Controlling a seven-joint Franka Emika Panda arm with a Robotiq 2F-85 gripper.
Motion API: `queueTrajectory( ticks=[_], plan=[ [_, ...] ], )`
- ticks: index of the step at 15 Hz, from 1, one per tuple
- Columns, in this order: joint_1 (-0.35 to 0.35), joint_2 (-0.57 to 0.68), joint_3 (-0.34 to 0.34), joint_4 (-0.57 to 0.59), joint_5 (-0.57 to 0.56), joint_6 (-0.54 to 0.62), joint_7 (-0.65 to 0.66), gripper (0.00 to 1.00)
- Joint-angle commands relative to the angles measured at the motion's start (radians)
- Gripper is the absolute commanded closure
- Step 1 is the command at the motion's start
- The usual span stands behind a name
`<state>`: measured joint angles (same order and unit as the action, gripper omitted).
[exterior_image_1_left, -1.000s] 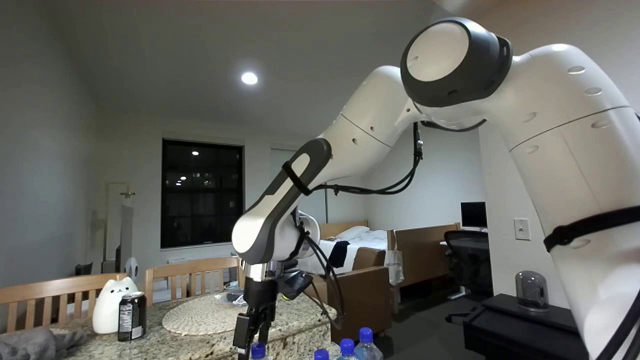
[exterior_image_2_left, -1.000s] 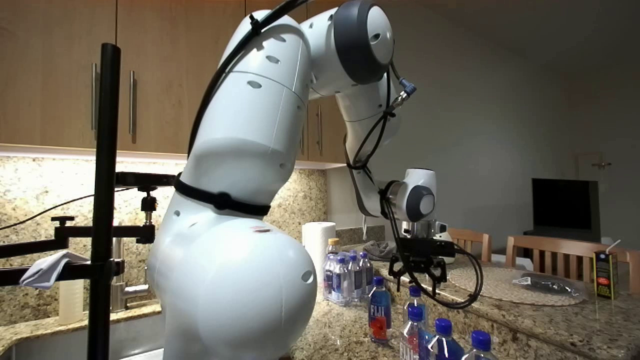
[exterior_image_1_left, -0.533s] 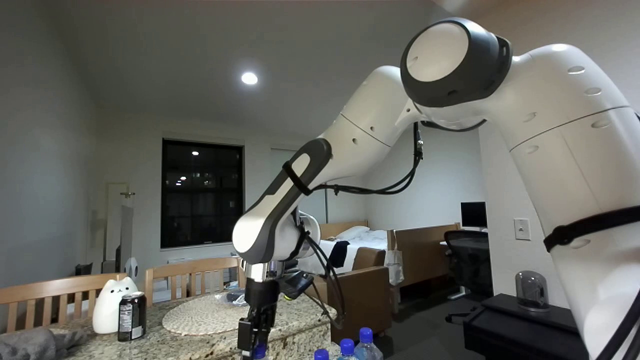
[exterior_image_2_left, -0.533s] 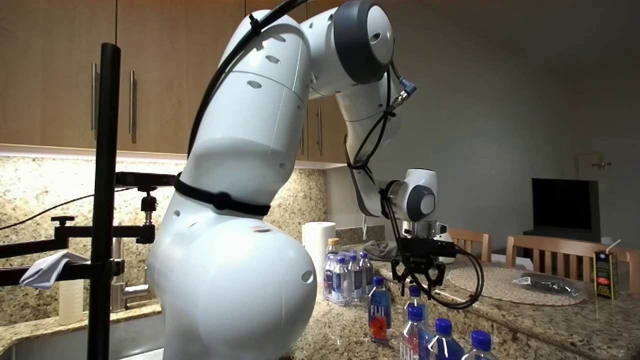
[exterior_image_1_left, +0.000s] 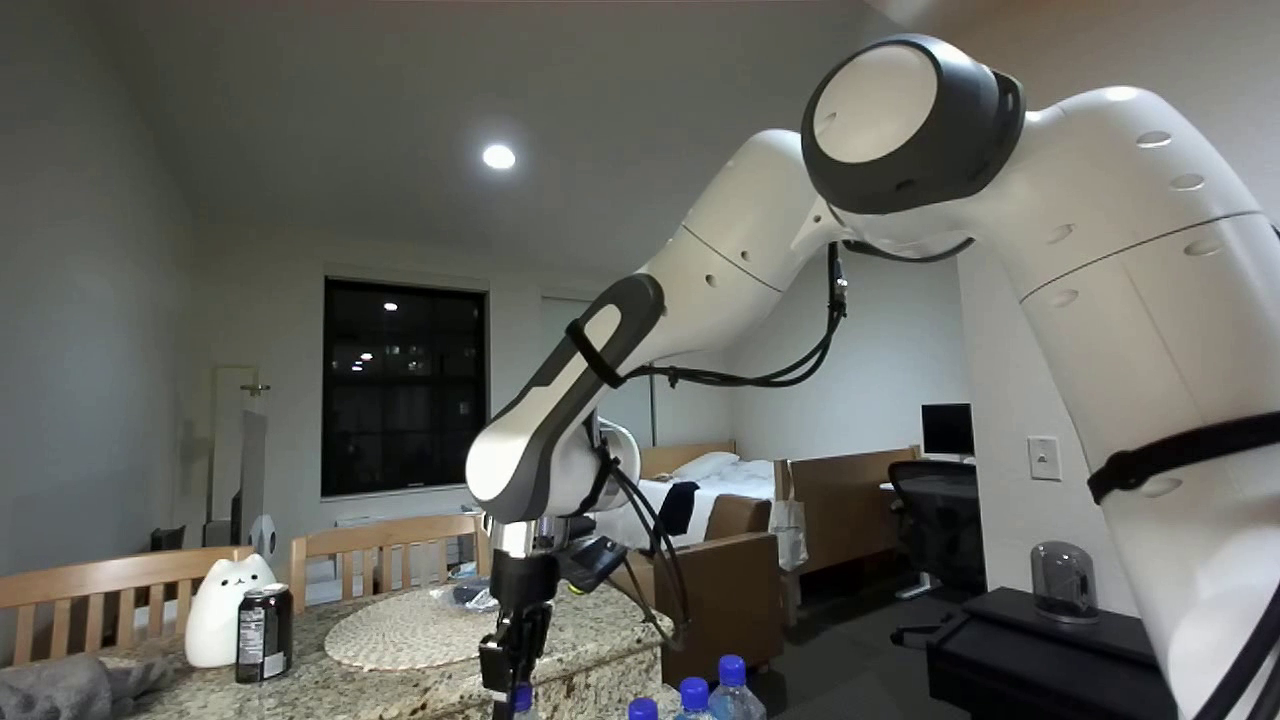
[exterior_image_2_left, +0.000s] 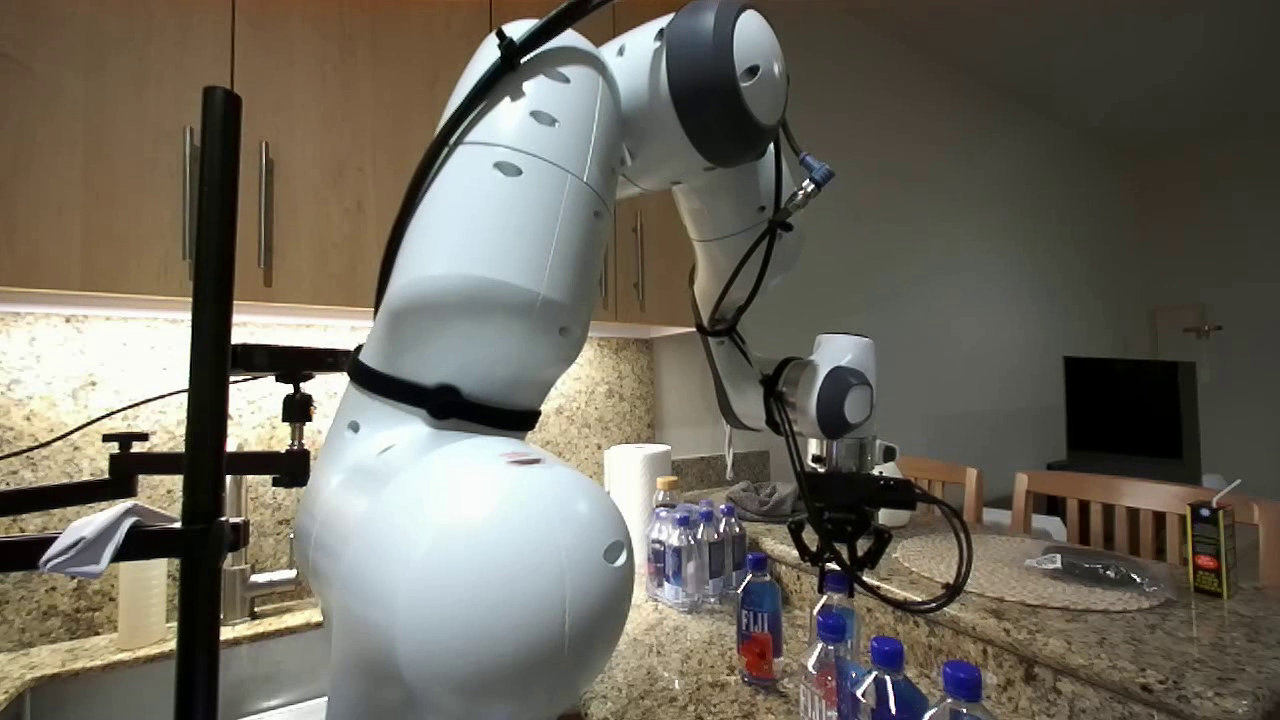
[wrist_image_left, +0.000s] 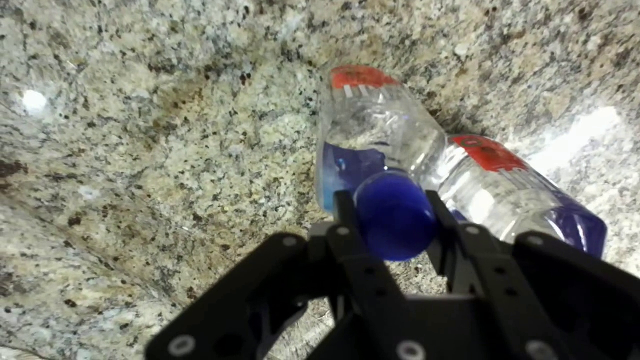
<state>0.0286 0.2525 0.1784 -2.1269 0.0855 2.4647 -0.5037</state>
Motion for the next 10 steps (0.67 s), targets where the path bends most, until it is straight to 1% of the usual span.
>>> queueTrajectory(
  ticks=[1,4,7,10],
  plan=[
    [0.009,-0.017,-0.012,0.004,-0.031,-0.048,0.026,0.85],
    [0.019,-0.023,-0.012,0.01,-0.034,-0.081,0.051,0.85],
    [0.037,-0.036,-0.019,0.019,-0.07,-0.099,0.091,0.85],
    [0.057,-0.056,-0.026,0.018,-0.119,-0.088,0.141,0.85]
  ],
)
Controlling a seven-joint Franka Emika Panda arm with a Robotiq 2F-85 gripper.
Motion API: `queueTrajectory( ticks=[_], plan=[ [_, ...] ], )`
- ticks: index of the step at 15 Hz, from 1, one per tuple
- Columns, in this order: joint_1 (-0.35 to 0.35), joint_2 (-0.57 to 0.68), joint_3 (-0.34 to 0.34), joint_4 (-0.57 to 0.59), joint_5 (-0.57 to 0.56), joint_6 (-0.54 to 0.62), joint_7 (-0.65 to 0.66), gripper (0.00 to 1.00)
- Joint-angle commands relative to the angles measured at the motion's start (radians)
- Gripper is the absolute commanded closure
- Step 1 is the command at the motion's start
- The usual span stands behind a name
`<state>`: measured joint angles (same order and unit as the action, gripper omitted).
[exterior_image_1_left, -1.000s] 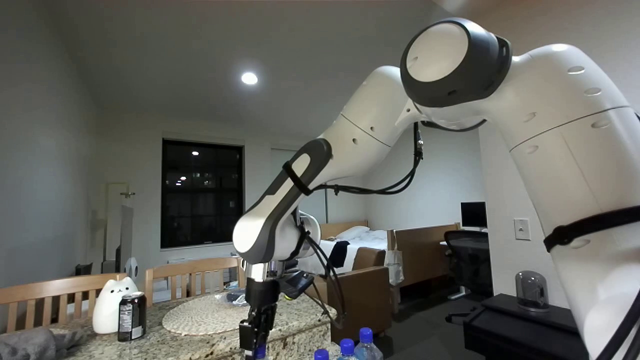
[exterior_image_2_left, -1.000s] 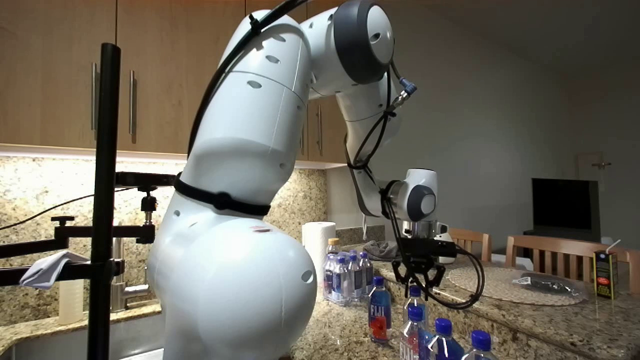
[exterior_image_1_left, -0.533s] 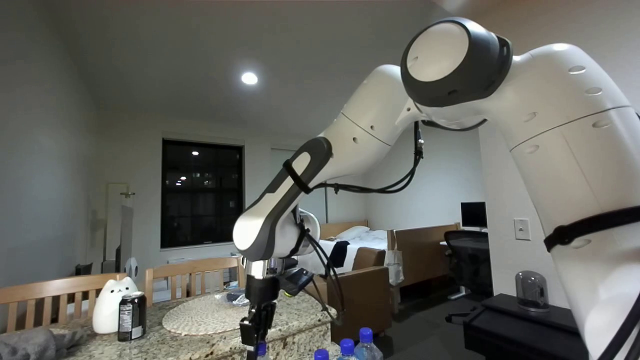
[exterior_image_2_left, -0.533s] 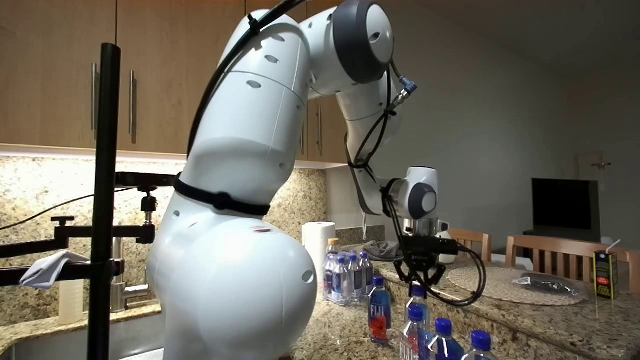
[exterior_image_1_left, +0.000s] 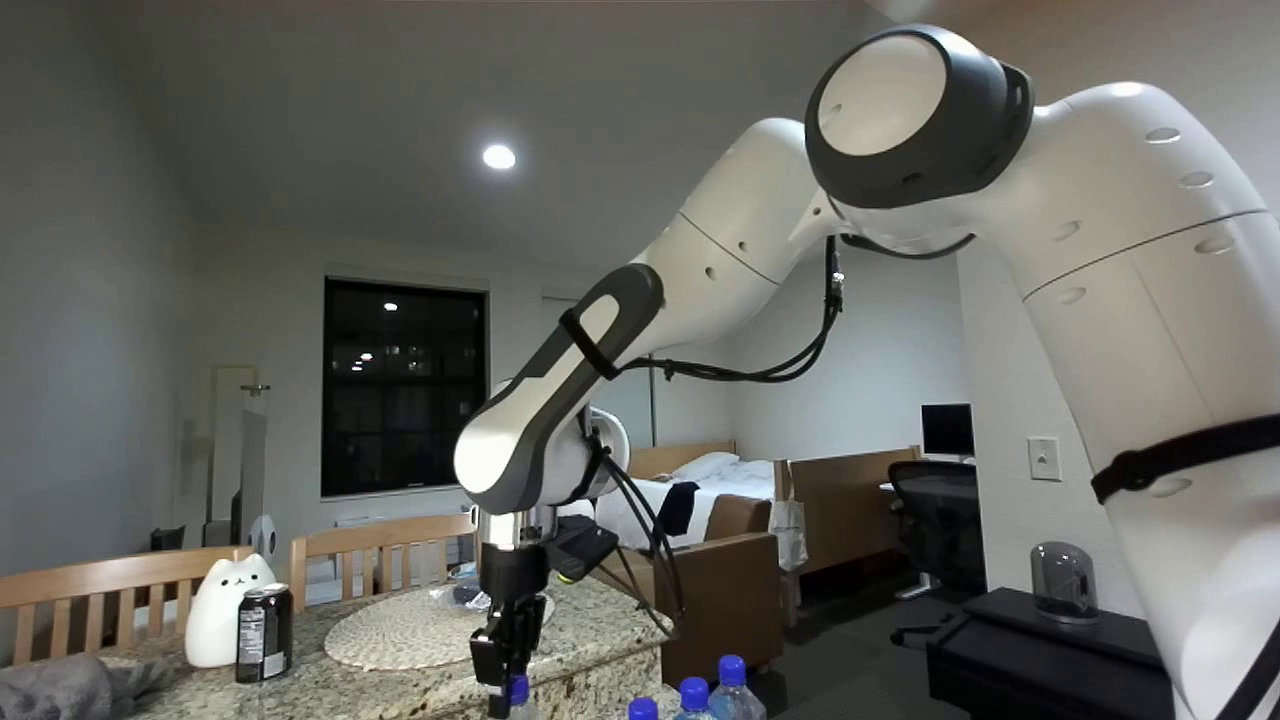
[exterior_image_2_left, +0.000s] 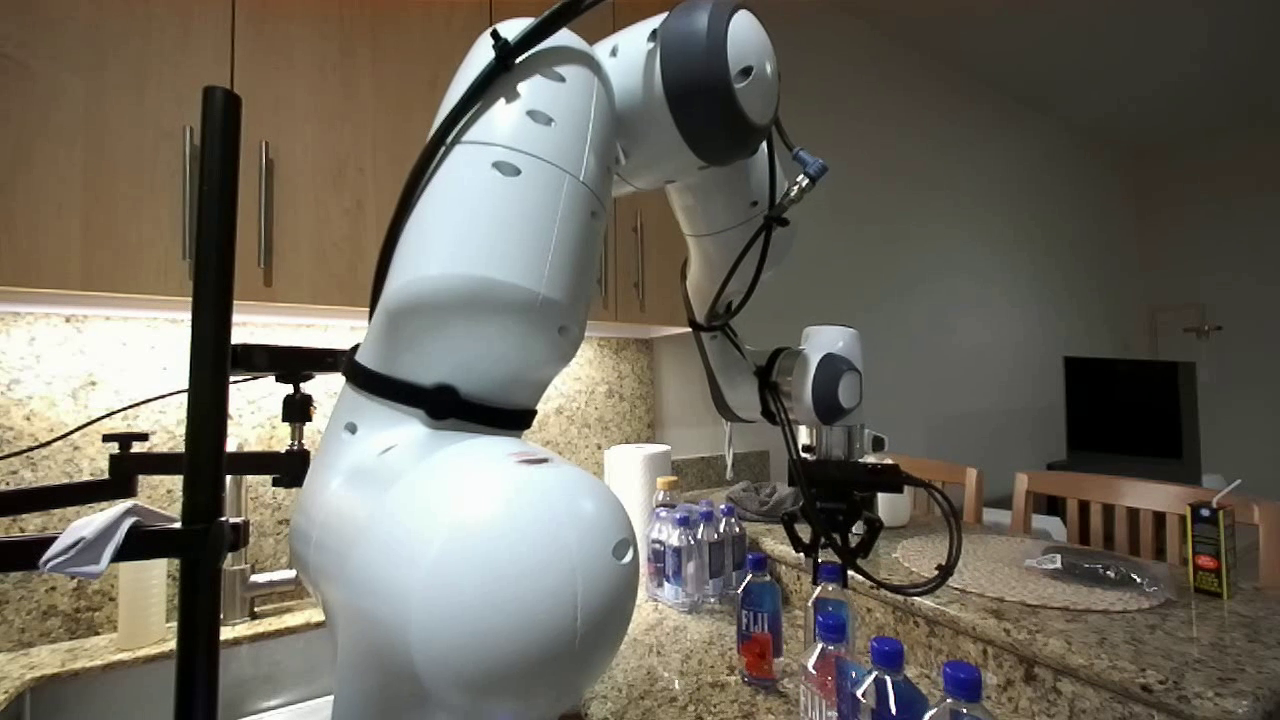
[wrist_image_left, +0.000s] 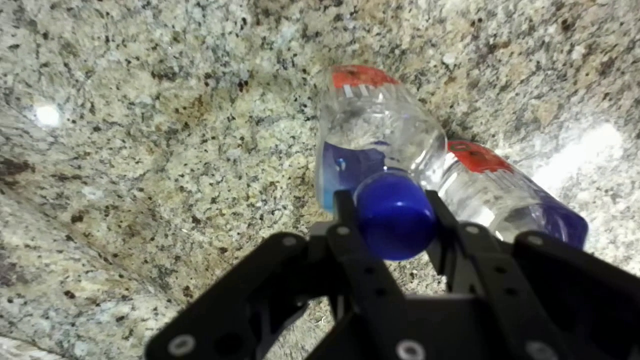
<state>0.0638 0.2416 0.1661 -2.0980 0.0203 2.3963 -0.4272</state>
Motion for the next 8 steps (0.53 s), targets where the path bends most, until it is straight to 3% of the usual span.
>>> queueTrajectory(
  ticks=[1,5,6,8],
  plan=[
    [0.027,-0.052,-0.016,-0.015,-0.066,-0.012,0.079,0.85],
    [0.026,-0.035,-0.009,0.003,-0.062,-0.003,0.066,0.85],
    [0.027,-0.038,-0.009,0.004,-0.063,-0.003,0.066,0.65],
    [0.027,-0.034,-0.008,0.004,-0.063,-0.003,0.066,0.65]
  ],
)
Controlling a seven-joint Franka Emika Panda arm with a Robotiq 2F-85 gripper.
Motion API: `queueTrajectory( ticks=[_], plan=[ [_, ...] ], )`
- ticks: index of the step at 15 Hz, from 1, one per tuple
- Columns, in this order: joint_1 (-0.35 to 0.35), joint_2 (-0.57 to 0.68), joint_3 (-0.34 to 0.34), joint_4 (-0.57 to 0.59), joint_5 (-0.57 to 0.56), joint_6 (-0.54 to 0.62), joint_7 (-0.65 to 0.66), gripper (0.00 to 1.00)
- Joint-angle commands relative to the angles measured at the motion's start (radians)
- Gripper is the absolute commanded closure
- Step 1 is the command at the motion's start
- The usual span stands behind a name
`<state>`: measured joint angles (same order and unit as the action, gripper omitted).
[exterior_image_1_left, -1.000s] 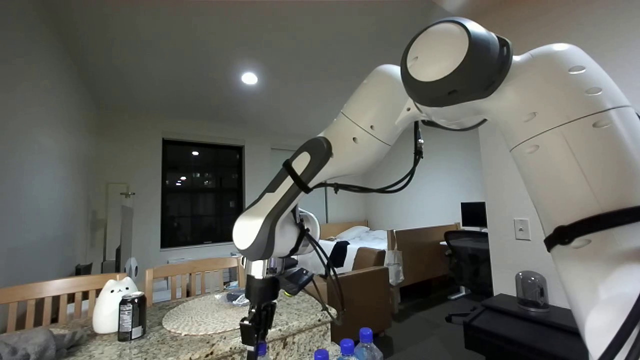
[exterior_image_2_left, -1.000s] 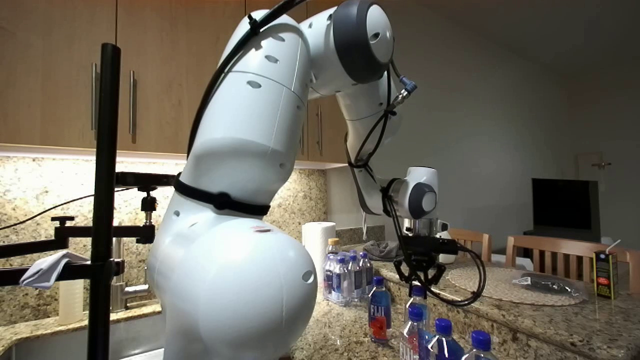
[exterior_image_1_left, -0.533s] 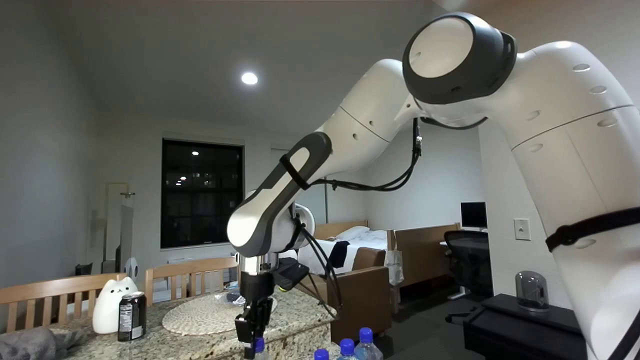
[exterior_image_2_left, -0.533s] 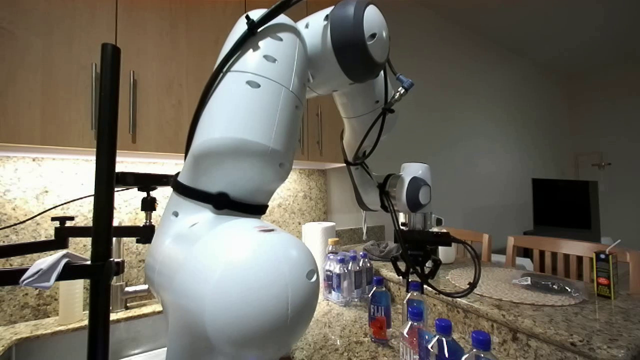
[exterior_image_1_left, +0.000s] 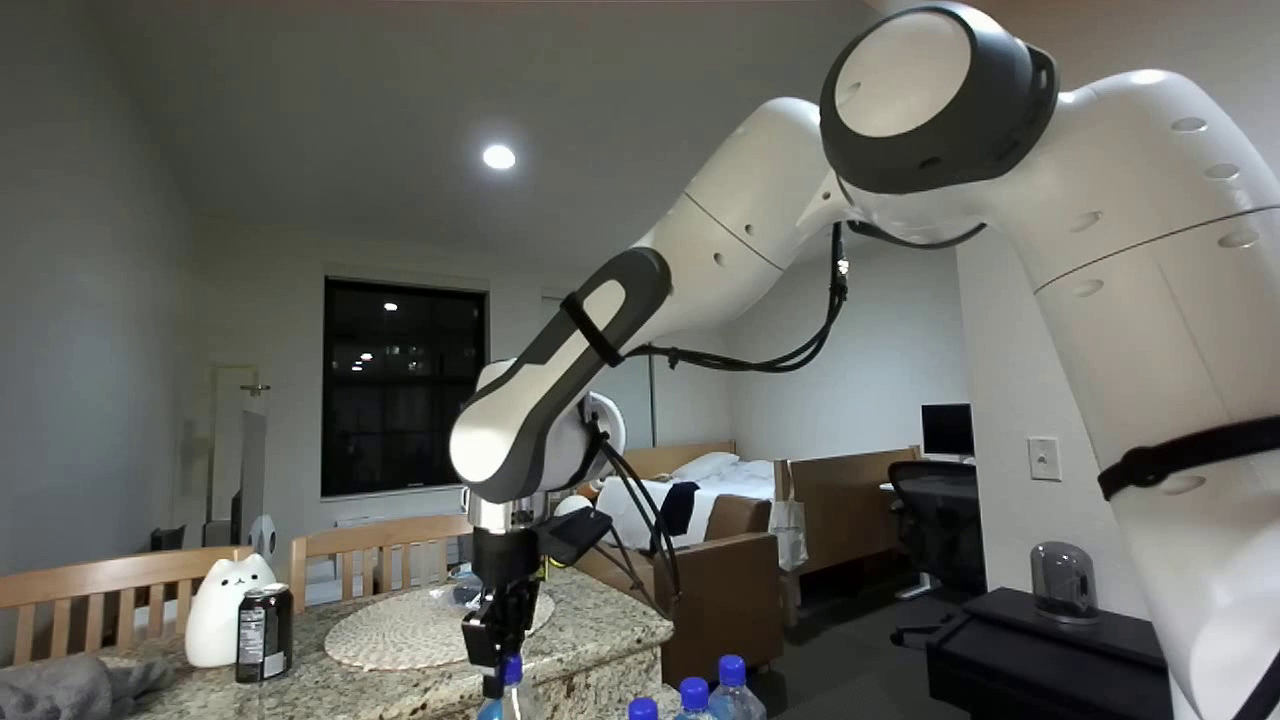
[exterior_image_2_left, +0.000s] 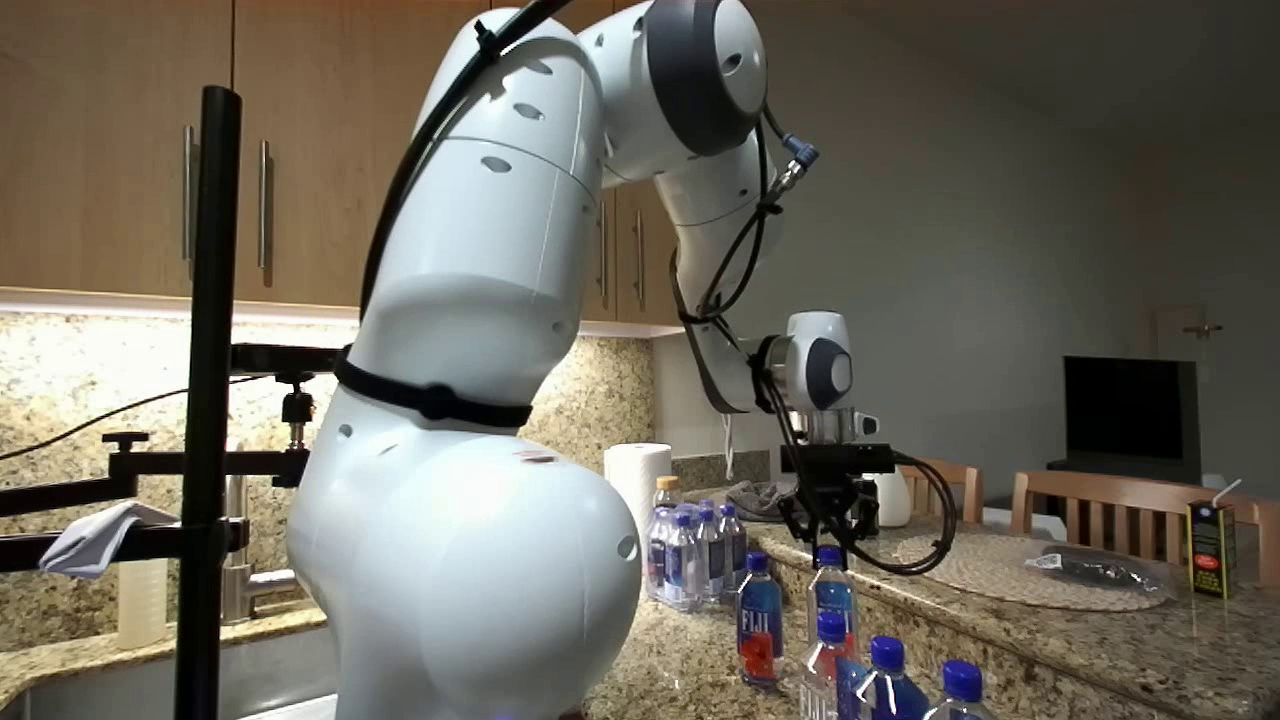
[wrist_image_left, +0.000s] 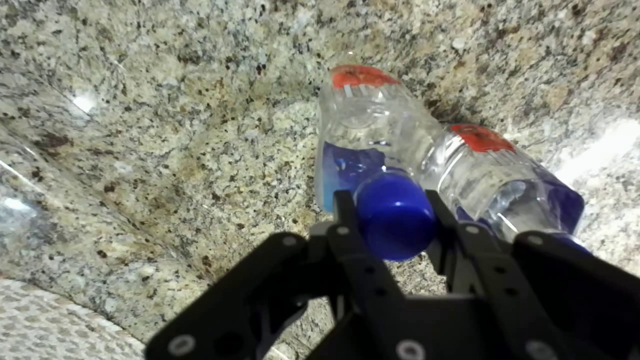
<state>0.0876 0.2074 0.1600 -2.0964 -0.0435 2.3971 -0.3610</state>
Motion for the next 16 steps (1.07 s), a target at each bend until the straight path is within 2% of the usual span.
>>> queueTrajectory(
  ticks=[1,5,6,10,16],
  plan=[
    [0.003,0.002,-0.002,0.002,0.001,-0.003,0.0,0.65],
    [0.003,0.003,-0.002,0.002,0.001,-0.003,0.0,0.65],
    [0.003,0.003,-0.002,0.002,0.001,-0.003,0.0,0.85],
    [0.028,-0.023,-0.004,-0.029,-0.015,0.038,0.099,0.85],
    [0.096,-0.056,-0.037,-0.094,-0.098,0.027,0.493,0.85]
  ],
)
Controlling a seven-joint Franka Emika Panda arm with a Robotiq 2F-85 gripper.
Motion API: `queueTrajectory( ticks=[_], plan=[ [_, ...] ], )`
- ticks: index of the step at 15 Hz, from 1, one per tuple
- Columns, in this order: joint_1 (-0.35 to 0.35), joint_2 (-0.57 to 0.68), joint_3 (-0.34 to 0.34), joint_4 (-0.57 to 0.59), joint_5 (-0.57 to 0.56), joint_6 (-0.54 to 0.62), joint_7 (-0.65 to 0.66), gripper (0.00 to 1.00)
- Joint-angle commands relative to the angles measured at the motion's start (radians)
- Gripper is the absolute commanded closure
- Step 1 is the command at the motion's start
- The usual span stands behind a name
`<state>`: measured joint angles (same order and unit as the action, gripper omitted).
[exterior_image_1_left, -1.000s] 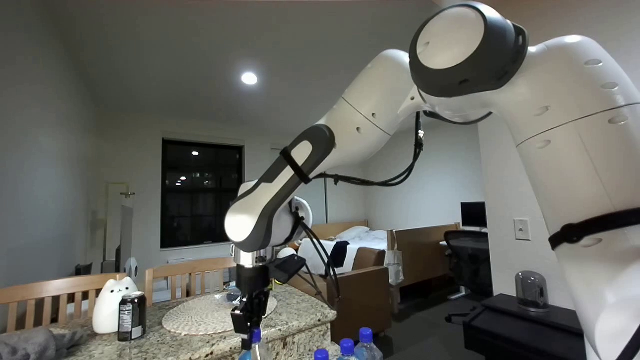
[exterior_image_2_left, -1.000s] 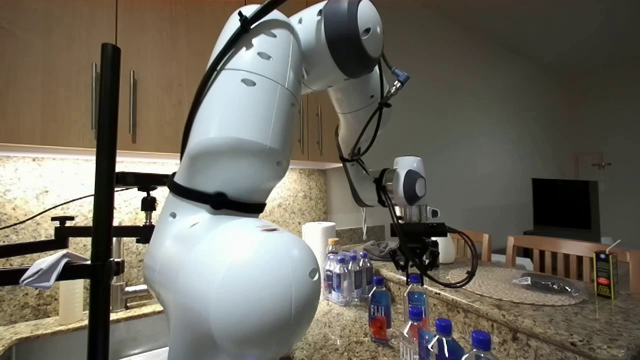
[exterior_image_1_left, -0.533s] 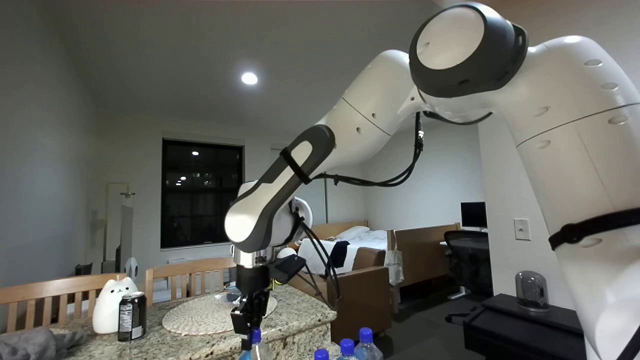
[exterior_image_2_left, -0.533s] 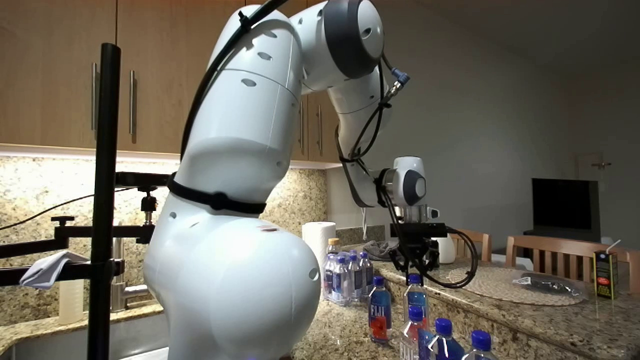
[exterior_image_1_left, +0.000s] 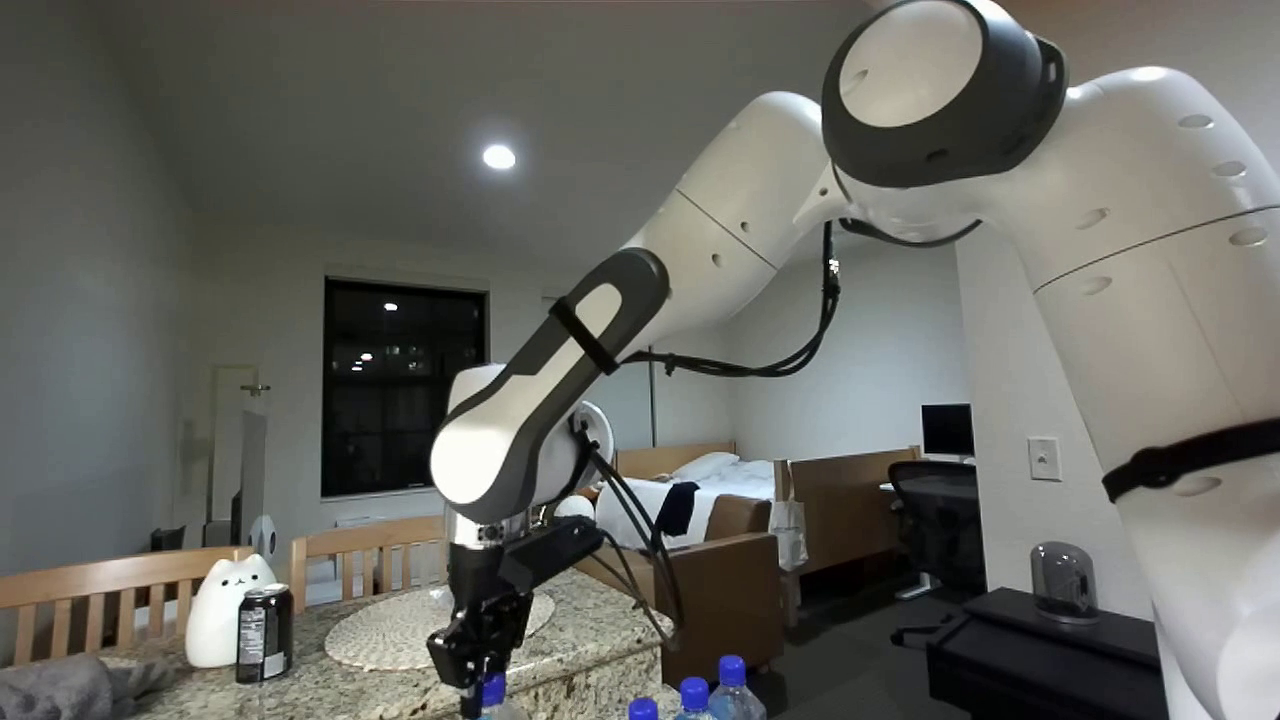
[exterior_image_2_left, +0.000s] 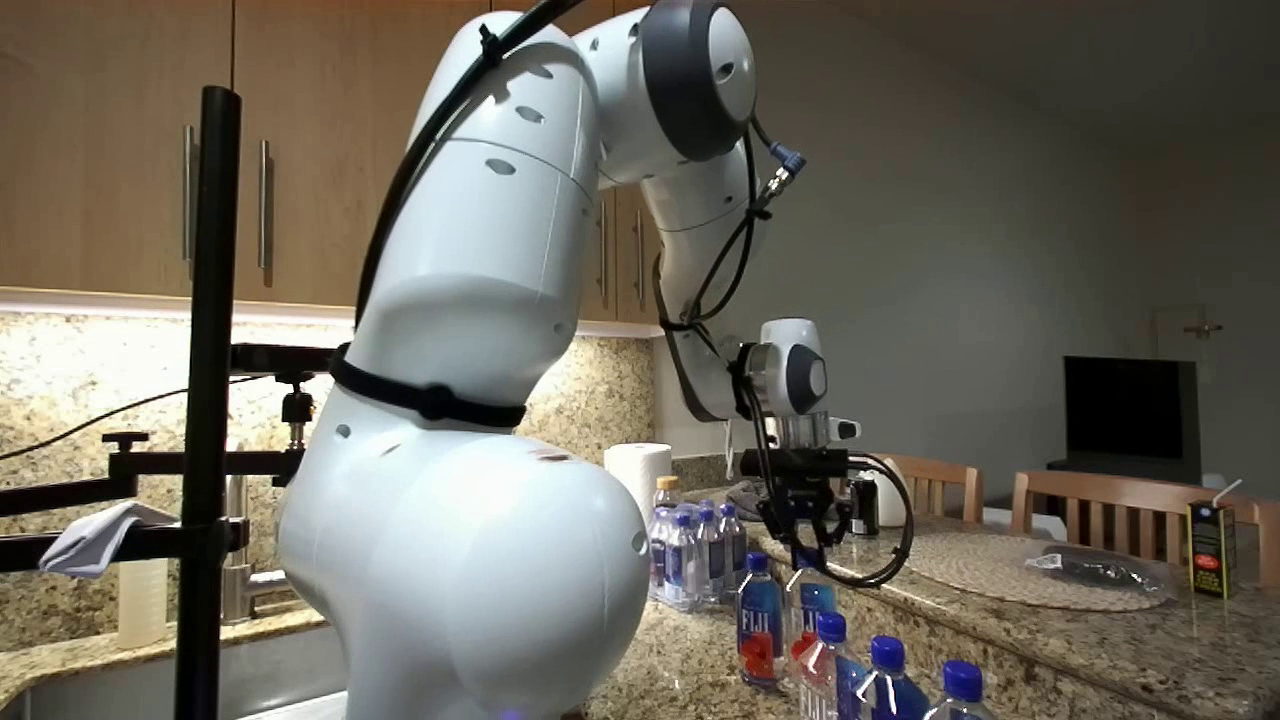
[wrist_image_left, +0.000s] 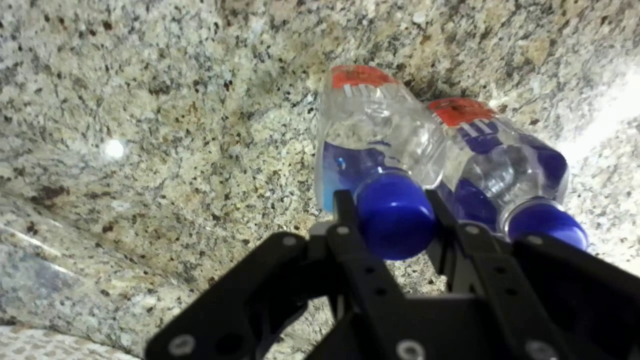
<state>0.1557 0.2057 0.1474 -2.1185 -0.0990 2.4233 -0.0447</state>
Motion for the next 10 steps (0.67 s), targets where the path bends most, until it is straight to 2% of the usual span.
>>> queueTrajectory(
  ticks=[1,5,10],
  plan=[
    [0.036,-0.067,-0.033,-0.094,-0.053,-0.005,0.241,0.85],
    [0.045,-0.118,-0.052,-0.175,-0.065,-0.004,0.447,0.85],
    [0.034,-0.186,-0.053,-0.241,-0.084,-0.014,0.603,0.85]
  ],
)
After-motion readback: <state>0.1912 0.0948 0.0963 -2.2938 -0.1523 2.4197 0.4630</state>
